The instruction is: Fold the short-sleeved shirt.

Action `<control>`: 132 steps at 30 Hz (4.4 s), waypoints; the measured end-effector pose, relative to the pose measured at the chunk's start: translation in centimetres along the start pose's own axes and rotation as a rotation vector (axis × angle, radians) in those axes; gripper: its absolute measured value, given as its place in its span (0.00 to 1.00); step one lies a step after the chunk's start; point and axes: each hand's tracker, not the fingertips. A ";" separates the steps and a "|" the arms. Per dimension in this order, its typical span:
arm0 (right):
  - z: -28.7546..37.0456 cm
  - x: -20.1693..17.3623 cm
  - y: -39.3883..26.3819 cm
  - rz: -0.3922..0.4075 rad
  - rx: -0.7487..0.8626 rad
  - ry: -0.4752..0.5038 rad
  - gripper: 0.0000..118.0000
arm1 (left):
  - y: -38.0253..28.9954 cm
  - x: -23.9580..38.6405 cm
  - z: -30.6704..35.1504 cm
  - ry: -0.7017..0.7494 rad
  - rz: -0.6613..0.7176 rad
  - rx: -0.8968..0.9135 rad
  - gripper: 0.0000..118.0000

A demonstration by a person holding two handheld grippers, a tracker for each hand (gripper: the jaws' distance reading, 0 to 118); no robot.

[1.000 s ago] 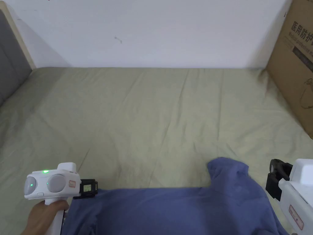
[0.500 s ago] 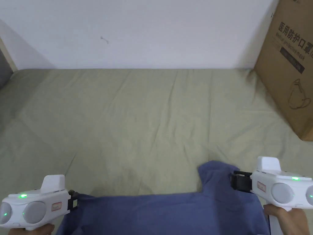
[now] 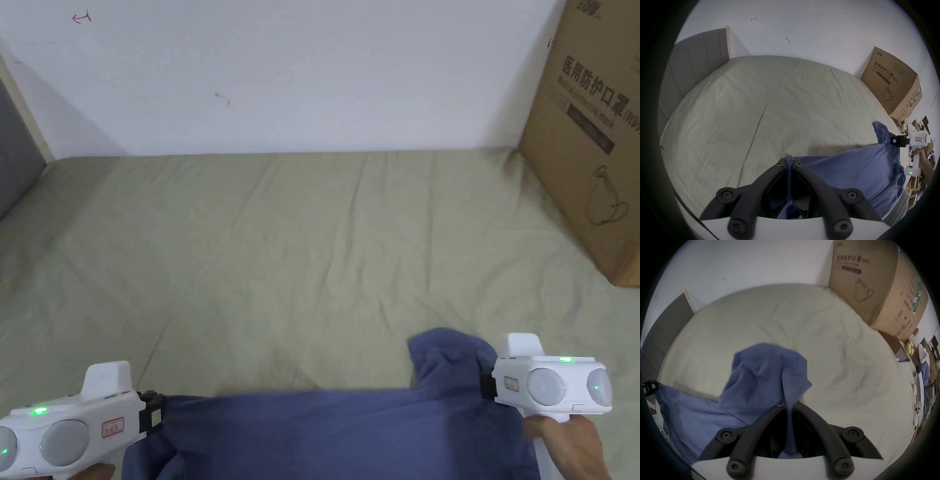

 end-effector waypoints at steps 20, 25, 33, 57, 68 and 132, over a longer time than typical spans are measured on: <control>20.8 2.0 -18.3 -0.129 0.184 0.178 0.00 | -10.6 -2.5 8.3 0.024 0.036 -0.036 0.02; 17.2 1.7 -22.6 -0.194 0.075 0.098 0.00 | -15.0 -2.8 6.6 0.056 0.019 -0.124 0.02; 16.4 0.4 -24.3 -0.225 0.025 0.030 0.03 | -16.6 -1.5 7.1 0.095 0.008 -0.129 0.15; 31.4 -8.5 -11.8 -0.004 0.784 -0.098 0.41 | -8.6 8.2 18.7 0.040 -0.102 0.680 0.37; 30.3 -8.5 -11.5 0.010 0.777 -0.094 0.00 | -8.0 5.4 16.7 -0.066 -0.040 0.361 0.00; 28.5 -4.6 -13.3 -0.033 0.650 -0.053 0.00 | -9.8 4.1 11.6 -0.238 0.080 -0.131 0.08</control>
